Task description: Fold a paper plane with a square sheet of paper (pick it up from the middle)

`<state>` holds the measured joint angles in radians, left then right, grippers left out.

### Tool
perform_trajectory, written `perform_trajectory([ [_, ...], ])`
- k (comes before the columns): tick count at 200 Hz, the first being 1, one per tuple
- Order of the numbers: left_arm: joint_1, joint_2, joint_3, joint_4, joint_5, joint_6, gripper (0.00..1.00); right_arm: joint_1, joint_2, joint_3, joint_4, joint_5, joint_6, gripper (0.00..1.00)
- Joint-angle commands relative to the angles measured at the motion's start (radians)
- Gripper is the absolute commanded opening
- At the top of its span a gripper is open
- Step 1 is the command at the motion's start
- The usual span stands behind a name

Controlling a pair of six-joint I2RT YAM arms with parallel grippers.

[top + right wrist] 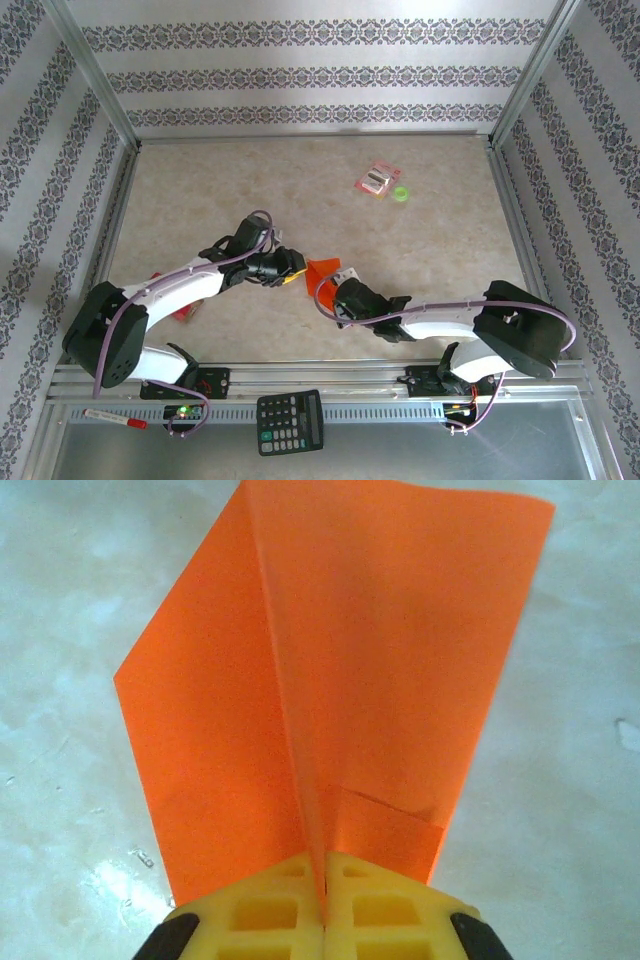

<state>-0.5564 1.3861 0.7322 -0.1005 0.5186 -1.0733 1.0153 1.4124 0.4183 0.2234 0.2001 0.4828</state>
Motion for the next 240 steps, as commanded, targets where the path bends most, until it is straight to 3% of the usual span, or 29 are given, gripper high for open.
perform_trajectory([
  [1, -0.015, 0.005, -0.04, 0.009, 0.019, -0.002, 0.27, -0.012, 0.003, -0.03, 0.143, -0.094, 0.007, 0.01],
  [93, -0.092, 0.147, -0.076, 0.193, 0.06, -0.037, 0.09, -0.016, 0.043, -0.121, 0.28, -0.13, 0.234, 0.05],
  [185, -0.088, 0.211, -0.066, 0.182, 0.044, 0.042, 0.07, -0.065, 0.102, -0.147, 0.338, -0.23, 0.369, 0.04],
  [240, -0.086, 0.205, -0.024, 0.243, 0.11, 0.068, 0.07, -0.07, 0.147, -0.166, 0.366, -0.258, 0.434, 0.03],
])
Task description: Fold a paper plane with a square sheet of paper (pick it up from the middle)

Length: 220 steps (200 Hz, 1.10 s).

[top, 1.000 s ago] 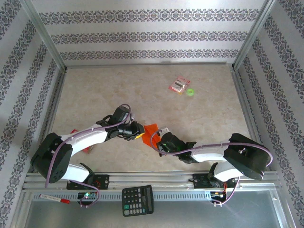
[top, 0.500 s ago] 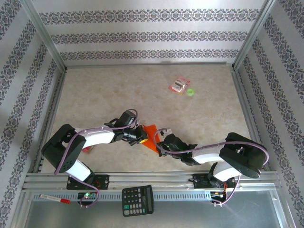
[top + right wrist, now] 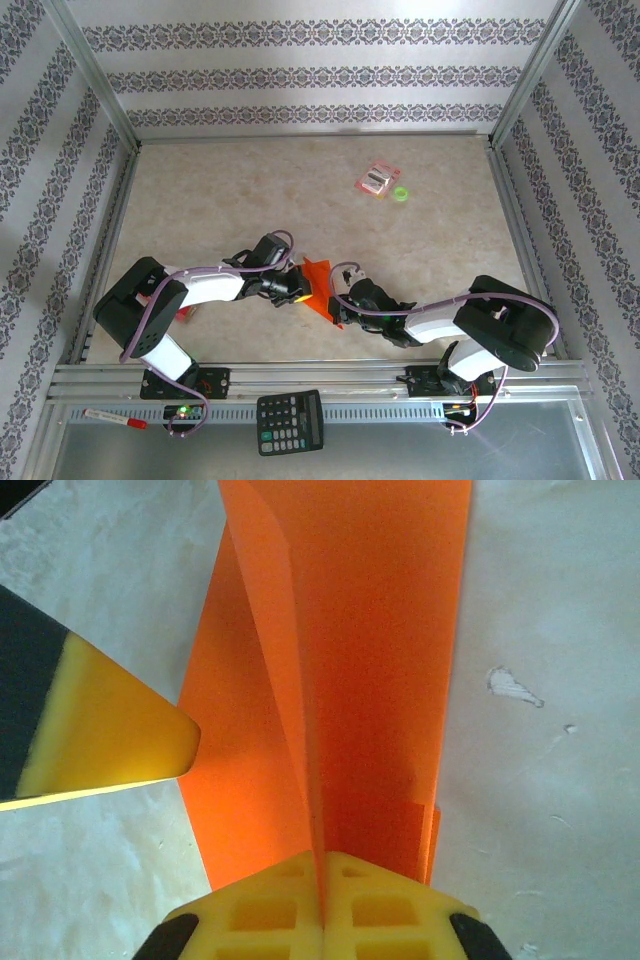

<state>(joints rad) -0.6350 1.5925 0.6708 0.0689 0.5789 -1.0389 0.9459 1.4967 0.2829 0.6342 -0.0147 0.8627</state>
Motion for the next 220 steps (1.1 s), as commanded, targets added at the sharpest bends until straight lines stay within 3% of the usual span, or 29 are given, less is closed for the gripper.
perform_trajectory([
  [1, -0.007, 0.0, 0.039, 0.076, 0.051, 0.032, 0.07, -0.001, 0.065, -0.031, -0.044, -0.044, 0.054, 0.03],
  [94, -0.006, 0.133, 0.164, 0.129, 0.098, 0.04, 0.1, -0.001, 0.096, -0.018, -0.057, -0.038, 0.06, 0.03],
  [220, 0.045, 0.208, 0.148, 0.159, 0.103, 0.056, 0.09, -0.001, 0.116, -0.001, -0.08, -0.041, 0.058, 0.05],
])
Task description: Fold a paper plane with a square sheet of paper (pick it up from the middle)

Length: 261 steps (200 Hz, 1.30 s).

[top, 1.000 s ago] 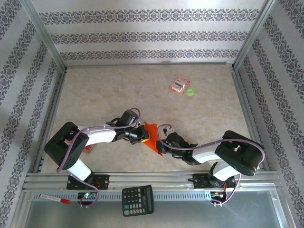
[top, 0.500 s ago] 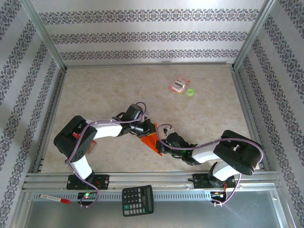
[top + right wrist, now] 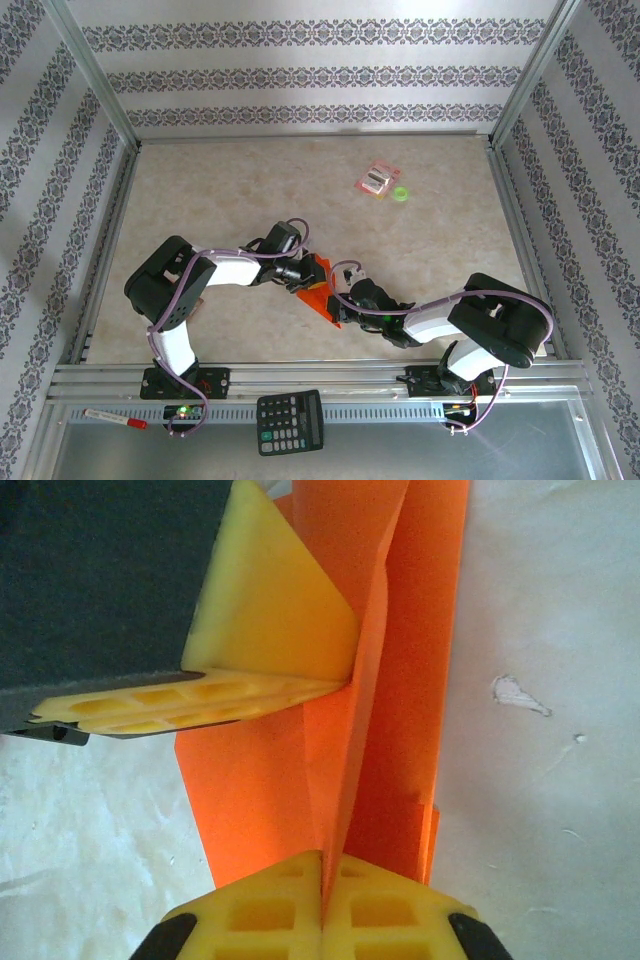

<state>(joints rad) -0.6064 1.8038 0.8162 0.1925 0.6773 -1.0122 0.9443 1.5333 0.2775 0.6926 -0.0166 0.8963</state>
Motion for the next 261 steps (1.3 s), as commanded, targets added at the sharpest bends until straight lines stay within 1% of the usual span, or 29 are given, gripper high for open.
perform_trajectory([
  [1, 0.017, -0.005, 0.002, 0.037, 0.005, 0.028, 0.1, 0.001, 0.08, 0.005, -0.138, -0.039, 0.025, 0.05],
  [20, 0.016, -0.032, -0.001, 0.07, 0.013, 0.015, 0.11, 0.001, 0.083, 0.005, -0.139, -0.037, 0.027, 0.05],
  [42, 0.011, -0.055, -0.015, 0.126, 0.033, -0.004, 0.16, 0.001, 0.082, 0.007, -0.146, -0.038, 0.027, 0.05],
  [60, 0.008, -0.045, -0.009, 0.143, 0.048, -0.004, 0.21, 0.001, 0.089, 0.015, -0.15, -0.041, 0.026, 0.04],
  [87, 0.01, -0.012, 0.009, 0.142, 0.055, 0.002, 0.25, 0.001, 0.096, 0.015, -0.149, -0.043, 0.03, 0.05],
  [137, 0.044, 0.033, 0.002, 0.113, 0.041, 0.027, 0.24, -0.001, 0.098, 0.013, -0.153, -0.043, 0.033, 0.05],
  [210, 0.058, 0.039, -0.032, 0.059, 0.013, 0.074, 0.23, -0.002, 0.105, 0.016, -0.154, -0.042, 0.038, 0.05],
  [229, 0.061, 0.04, -0.04, 0.05, 0.001, 0.087, 0.23, -0.001, 0.104, 0.017, -0.157, -0.043, 0.039, 0.06],
  [261, 0.066, 0.055, -0.062, 0.082, 0.004, 0.087, 0.21, -0.001, 0.08, 0.021, -0.171, -0.046, 0.036, 0.09],
])
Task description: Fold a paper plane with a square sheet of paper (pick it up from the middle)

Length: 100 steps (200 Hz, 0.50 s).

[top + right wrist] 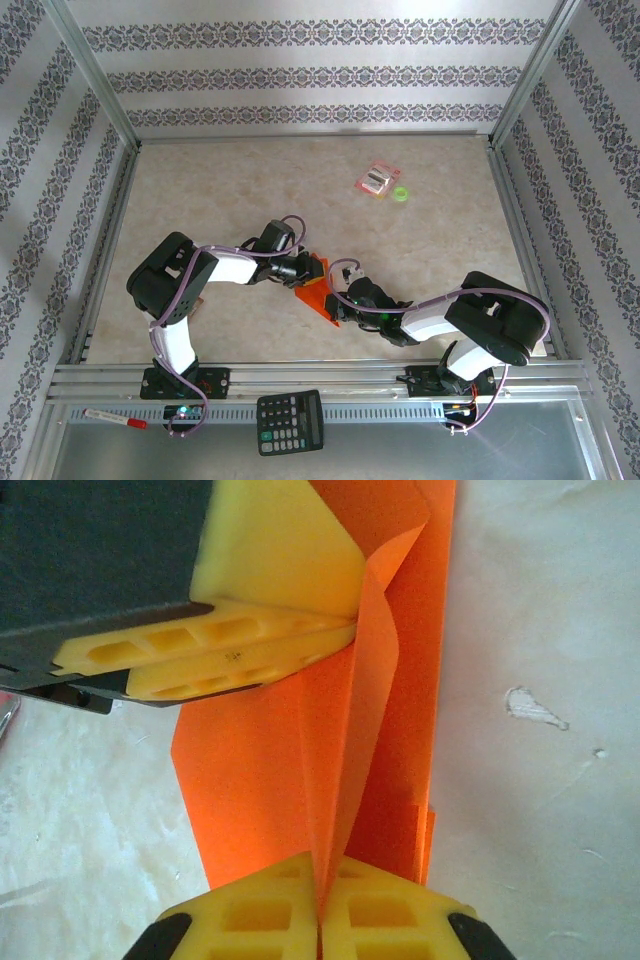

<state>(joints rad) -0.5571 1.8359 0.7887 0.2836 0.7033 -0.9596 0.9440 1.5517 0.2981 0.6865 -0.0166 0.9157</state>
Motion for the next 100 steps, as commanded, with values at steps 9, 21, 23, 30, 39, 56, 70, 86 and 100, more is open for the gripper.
perform_trajectory([
  [9, 0.019, 0.026, -0.043, 0.005, -0.021, 0.031, 0.21, -0.001, 0.05, 0.003, -0.175, -0.048, 0.014, 0.1],
  [21, 0.02, 0.025, -0.05, 0.017, -0.015, 0.026, 0.22, -0.001, 0.036, 0.007, -0.181, -0.056, 0.013, 0.12],
  [23, 0.02, 0.025, -0.051, 0.019, -0.015, 0.025, 0.21, -0.001, 0.033, 0.008, -0.182, -0.058, 0.013, 0.12],
  [30, 0.02, 0.025, -0.056, 0.028, -0.015, 0.024, 0.22, -0.001, 0.021, 0.011, -0.188, -0.063, 0.01, 0.14],
  [39, 0.019, 0.024, -0.061, 0.037, -0.012, 0.022, 0.22, -0.001, 0.004, 0.016, -0.203, -0.066, 0.005, 0.15],
  [56, 0.02, 0.023, -0.065, 0.044, -0.011, 0.022, 0.22, -0.001, -0.032, 0.025, -0.236, -0.072, -0.004, 0.19],
  [70, 0.02, 0.022, -0.068, 0.046, -0.01, 0.023, 0.22, -0.006, -0.066, 0.028, -0.26, -0.078, -0.006, 0.22],
  [86, 0.02, 0.023, -0.071, 0.053, -0.009, 0.019, 0.22, -0.017, -0.105, 0.029, -0.292, -0.084, -0.009, 0.25],
  [100, 0.02, 0.023, -0.073, 0.055, -0.006, 0.019, 0.22, -0.025, -0.147, 0.023, -0.319, -0.091, -0.011, 0.26],
])
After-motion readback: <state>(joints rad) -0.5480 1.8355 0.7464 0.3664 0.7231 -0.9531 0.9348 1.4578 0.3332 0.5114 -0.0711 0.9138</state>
